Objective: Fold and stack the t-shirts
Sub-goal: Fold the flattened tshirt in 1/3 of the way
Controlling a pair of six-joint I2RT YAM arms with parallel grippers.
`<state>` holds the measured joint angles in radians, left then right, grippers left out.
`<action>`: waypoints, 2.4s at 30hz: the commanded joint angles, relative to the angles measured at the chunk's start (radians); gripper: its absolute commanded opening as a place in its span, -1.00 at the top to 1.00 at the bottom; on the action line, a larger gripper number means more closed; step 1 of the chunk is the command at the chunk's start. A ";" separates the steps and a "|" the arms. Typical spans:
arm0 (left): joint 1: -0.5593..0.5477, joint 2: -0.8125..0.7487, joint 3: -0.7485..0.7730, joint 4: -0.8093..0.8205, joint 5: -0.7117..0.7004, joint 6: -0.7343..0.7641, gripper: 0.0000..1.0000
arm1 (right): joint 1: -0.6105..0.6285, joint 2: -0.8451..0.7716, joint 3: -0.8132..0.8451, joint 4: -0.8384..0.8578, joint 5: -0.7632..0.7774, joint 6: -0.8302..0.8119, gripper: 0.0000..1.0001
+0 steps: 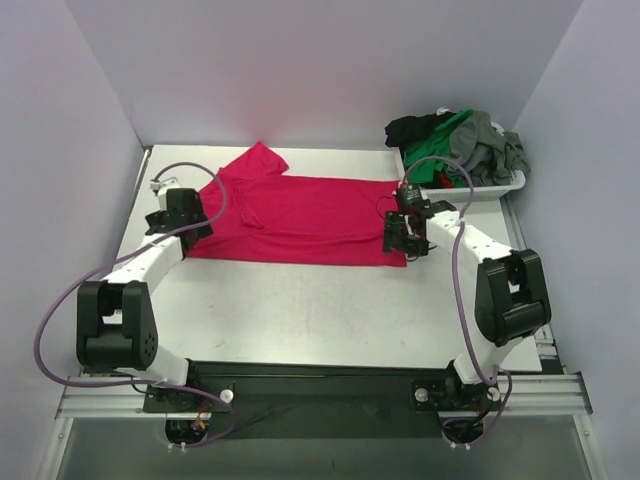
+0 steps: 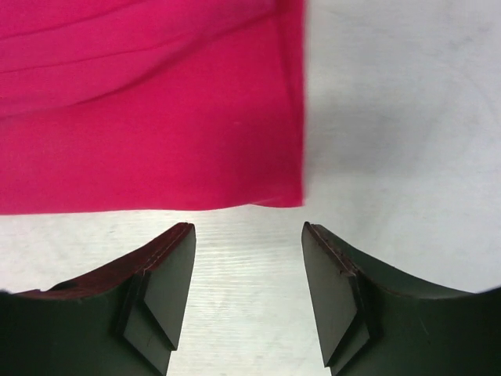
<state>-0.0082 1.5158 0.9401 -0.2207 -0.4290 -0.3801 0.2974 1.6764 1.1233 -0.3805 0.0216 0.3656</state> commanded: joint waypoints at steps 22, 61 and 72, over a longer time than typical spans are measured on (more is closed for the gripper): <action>-0.179 0.242 -0.037 0.486 0.268 -0.210 -0.80 | 0.045 0.206 0.070 0.118 -0.166 0.007 -0.17; -0.395 0.158 -0.084 0.374 0.072 -0.238 -0.47 | 0.098 -0.064 -0.123 0.075 -0.098 0.059 -0.21; -0.397 0.187 -0.061 0.346 0.018 -0.217 -0.24 | 0.092 -0.061 -0.097 0.055 -0.092 0.045 -0.22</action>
<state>-0.4065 1.7042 0.8501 0.1219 -0.3737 -0.6155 0.3935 1.6230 0.9932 -0.2756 -0.0792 0.4217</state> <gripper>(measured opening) 0.627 0.606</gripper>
